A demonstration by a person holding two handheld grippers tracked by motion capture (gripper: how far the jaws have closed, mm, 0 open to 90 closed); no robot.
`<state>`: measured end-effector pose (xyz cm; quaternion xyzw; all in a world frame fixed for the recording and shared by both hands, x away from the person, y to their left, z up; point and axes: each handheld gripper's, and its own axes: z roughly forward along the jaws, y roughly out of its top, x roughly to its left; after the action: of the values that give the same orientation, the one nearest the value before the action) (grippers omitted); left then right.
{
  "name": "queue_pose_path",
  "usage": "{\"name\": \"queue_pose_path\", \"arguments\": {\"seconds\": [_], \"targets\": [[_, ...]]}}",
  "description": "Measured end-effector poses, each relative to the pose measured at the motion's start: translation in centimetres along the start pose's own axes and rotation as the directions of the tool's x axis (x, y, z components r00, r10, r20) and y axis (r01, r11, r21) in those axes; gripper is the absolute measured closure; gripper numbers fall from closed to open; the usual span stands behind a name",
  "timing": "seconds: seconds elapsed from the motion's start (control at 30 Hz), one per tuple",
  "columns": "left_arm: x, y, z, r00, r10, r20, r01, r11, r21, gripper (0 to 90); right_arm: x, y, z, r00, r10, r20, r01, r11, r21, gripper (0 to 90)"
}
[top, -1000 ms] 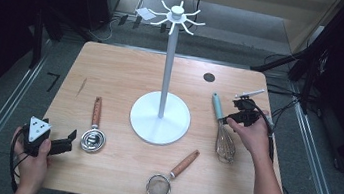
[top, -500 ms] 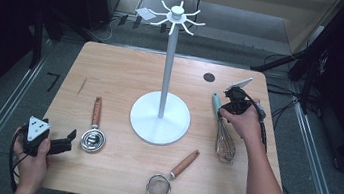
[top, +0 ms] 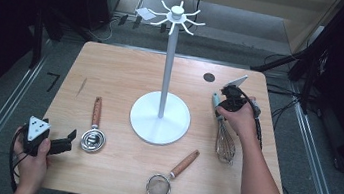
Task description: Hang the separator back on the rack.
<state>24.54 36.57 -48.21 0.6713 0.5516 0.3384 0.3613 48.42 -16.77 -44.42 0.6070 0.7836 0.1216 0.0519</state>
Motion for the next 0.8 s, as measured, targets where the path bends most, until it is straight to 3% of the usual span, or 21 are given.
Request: {"name": "queue_pose_path", "arguments": {"seconds": [0.13,0.17,0.23,0.8], "targets": [[0.0,0.0,0.0,1.0,-0.002,0.001,0.002,1.0,0.001,0.0,0.0,0.2,0.2,0.9999,0.01,-0.009,-0.01,1.0,0.008,60.1],[0.0,0.0,0.0,1.0,-0.002,0.002,0.002,1.0,0.001,0.0,0.1,0.3,0.4,0.9999,0.006,-0.012,-0.006,1.0,0.01,55.2],[0.0,0.0,0.0,1.0,-0.001,0.002,0.001,1.0,0.001,0.0,0.1,0.4,0.4,0.9999,0.012,-0.01,-0.012,1.0,0.013,53.9],[0.0,-0.1,-0.2,1.0,0.002,-0.001,-0.002,0.9999,-0.01,0.0,0.8,1.4,1.8,0.9985,0.045,0.031,-0.048,0.995,0.09,63.2]]}}
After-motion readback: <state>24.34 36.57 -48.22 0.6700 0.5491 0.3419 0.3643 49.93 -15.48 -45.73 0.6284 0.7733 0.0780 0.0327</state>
